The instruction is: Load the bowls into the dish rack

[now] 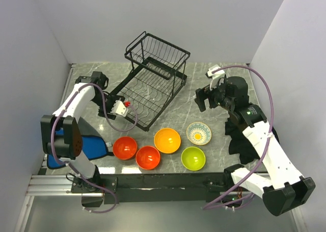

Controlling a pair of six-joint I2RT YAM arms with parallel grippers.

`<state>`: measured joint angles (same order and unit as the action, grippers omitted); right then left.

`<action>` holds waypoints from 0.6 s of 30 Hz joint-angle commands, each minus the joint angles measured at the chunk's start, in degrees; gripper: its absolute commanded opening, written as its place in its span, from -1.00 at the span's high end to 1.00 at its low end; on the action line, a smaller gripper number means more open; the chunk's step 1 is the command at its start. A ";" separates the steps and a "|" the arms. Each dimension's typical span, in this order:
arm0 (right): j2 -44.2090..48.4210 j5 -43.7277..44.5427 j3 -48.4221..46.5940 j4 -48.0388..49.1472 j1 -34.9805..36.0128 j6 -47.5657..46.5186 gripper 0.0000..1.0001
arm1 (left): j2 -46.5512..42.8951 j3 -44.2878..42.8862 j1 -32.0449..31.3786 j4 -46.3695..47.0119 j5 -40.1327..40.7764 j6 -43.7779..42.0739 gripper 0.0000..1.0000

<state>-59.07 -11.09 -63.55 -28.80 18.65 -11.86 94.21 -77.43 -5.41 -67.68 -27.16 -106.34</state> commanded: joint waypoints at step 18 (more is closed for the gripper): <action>-1.40 -1.83 -0.88 -0.47 -1.52 0.43 -0.99 | 8.35 -3.34 -9.09 7.56 3.25 10.18 0.42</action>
<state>-61.01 -12.16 -63.55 -29.45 17.50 -11.64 102.32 -78.17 -13.04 -60.27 -25.04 -100.25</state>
